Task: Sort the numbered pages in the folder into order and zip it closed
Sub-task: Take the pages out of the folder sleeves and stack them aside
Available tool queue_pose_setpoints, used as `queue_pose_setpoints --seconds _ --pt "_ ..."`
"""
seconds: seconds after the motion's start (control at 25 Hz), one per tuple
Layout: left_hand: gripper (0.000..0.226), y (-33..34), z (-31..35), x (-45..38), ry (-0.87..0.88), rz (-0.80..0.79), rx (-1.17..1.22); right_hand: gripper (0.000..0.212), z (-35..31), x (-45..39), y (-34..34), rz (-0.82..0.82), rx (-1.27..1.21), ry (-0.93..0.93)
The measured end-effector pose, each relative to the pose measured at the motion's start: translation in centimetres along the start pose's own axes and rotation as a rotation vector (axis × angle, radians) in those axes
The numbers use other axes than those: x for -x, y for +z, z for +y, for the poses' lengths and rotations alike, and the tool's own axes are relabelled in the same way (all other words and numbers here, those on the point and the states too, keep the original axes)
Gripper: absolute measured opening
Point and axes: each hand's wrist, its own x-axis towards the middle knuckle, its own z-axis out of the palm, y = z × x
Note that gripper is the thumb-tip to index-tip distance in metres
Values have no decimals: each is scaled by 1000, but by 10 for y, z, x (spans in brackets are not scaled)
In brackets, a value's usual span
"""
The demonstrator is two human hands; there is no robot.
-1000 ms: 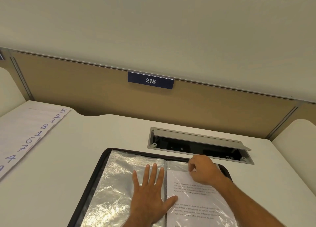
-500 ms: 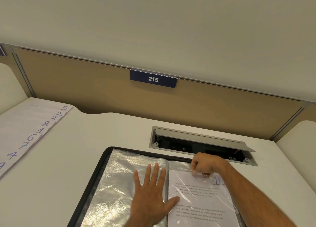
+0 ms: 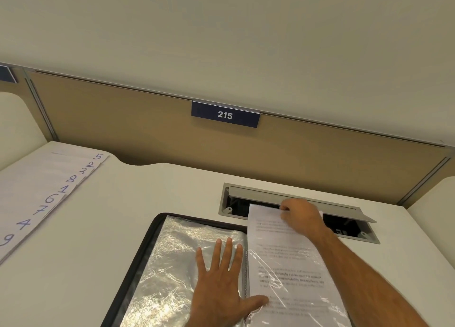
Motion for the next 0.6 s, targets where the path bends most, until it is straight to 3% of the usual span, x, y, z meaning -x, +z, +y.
queue_pose_setpoints --seconds 0.16,0.32,0.48,0.6 --pt "121 -3 0 -2 16 -3 -2 19 1 -21 -18 285 103 -76" --pt "122 -1 0 -1 22 -12 -4 11 0 -29 -52 618 30 -184" --pt "127 2 -3 -4 21 -12 4 36 -2 -23 -97 877 35 -275" --pt "131 4 -4 -6 34 -14 34 38 -3 -12 -122 962 50 -299"
